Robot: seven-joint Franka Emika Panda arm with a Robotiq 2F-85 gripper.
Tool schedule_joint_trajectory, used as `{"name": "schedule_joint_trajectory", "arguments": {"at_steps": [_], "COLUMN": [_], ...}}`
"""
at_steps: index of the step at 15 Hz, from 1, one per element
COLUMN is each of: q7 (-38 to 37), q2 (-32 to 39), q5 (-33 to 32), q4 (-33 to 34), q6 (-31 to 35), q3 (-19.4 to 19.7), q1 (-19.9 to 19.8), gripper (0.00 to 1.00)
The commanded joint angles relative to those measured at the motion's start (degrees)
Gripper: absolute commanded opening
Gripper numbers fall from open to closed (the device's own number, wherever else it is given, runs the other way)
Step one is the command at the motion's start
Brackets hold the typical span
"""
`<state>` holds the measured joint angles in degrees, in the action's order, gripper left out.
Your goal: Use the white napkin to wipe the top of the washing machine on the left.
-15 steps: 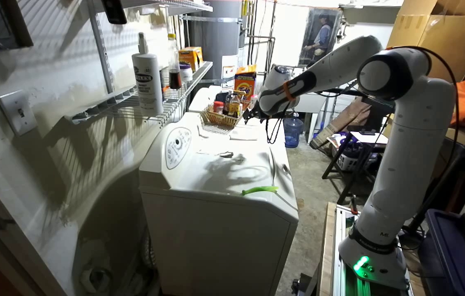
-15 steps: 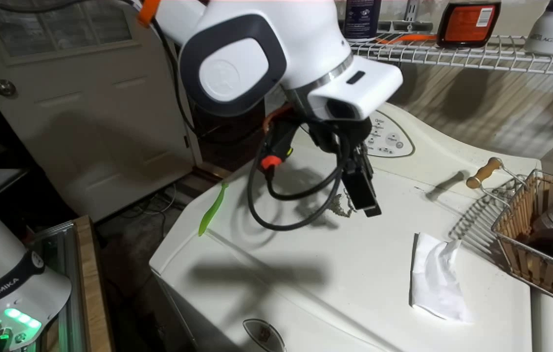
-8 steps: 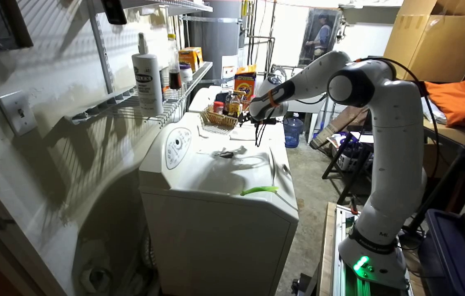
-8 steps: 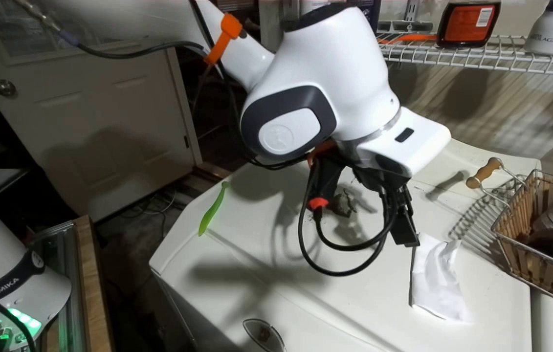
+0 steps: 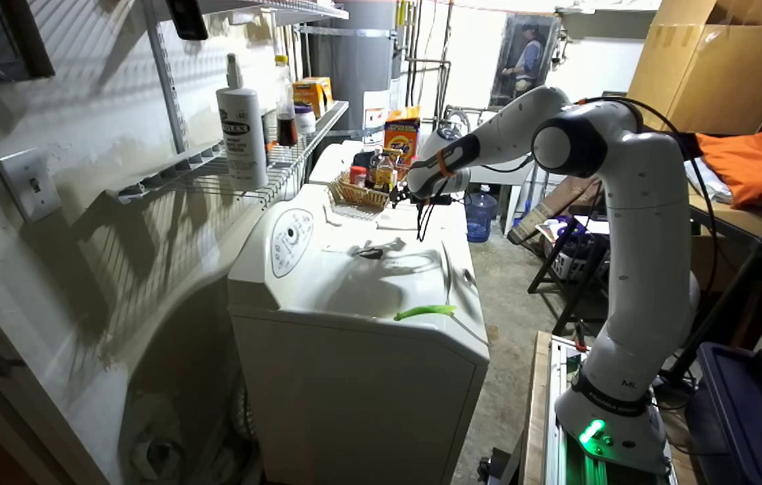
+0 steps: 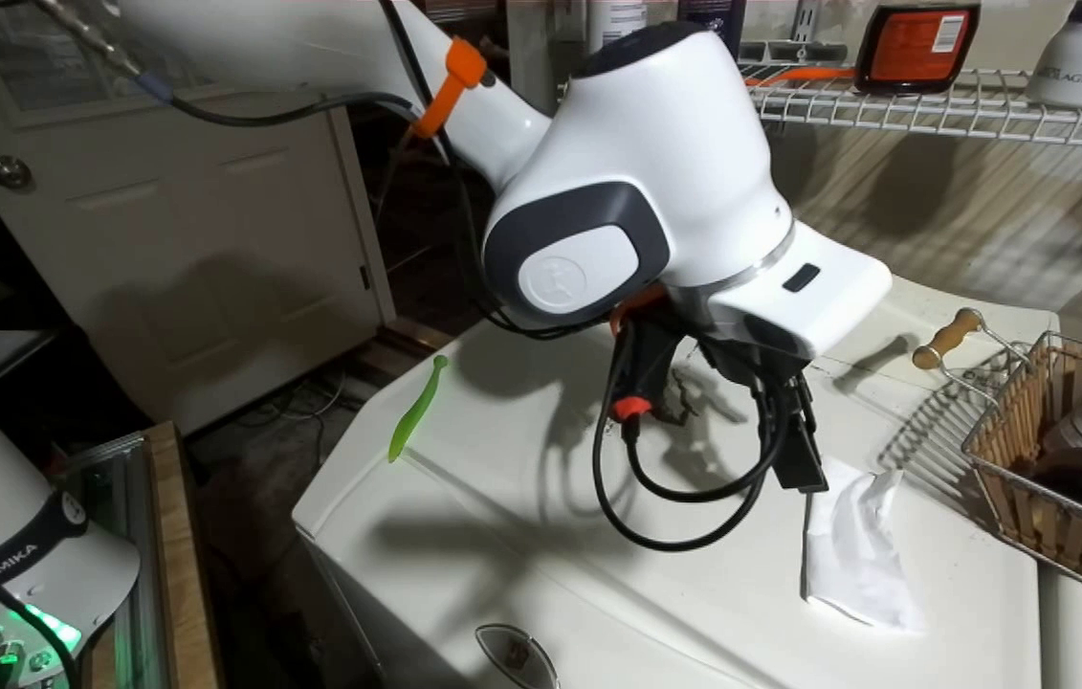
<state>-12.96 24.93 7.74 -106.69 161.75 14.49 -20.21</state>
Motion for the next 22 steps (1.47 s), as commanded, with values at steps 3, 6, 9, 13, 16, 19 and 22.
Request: {"name": "schedule_joint_trajectory", "arguments": {"at_steps": [3, 6, 9, 13, 16, 19, 22], "q7": [0.3, -0.2, -0.8, -2.1, -2.7, -2.4, -1.7], "q2": [7.9, 12.2, 16.0, 20.1, 22.0, 22.5, 21.4], "q5": [1.7, 1.7, 1.5, 1.0, 0.5, 0.1, 0.5], "q4": [6.7, 10.6, 14.5, 18.6, 20.0, 20.1, 19.4], "q6": [0.6, 1.1, 1.4, 0.9, 0.5, 0.8, 0.5], "q3": [0.0, 0.2, 0.6, 1.8, 2.8, 3.4, 2.5], "q1": [-1.1, -1.9, -2.5, -2.4, -1.9, -1.3, -1.3], "gripper": [1.00, 1.00, 1.00, 1.00, 0.74, 0.62, 0.38]}}
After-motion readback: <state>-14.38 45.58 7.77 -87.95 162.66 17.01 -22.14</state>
